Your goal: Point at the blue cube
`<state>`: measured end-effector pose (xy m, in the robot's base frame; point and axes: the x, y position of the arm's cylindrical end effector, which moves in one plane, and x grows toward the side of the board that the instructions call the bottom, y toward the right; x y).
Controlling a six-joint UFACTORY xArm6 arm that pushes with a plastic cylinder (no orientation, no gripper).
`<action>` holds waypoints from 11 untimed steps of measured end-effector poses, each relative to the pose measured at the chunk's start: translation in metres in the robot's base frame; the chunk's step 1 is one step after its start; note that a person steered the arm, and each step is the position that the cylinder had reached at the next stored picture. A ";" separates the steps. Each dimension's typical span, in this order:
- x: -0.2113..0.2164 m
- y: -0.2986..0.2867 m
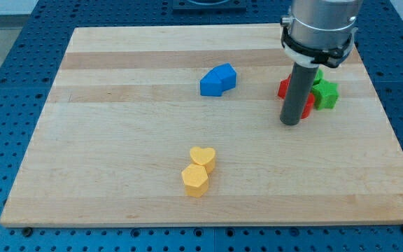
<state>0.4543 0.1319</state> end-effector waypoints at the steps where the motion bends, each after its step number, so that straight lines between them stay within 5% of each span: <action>1: 0.000 -0.011; 3: -0.003 -0.059; 11: -0.115 -0.075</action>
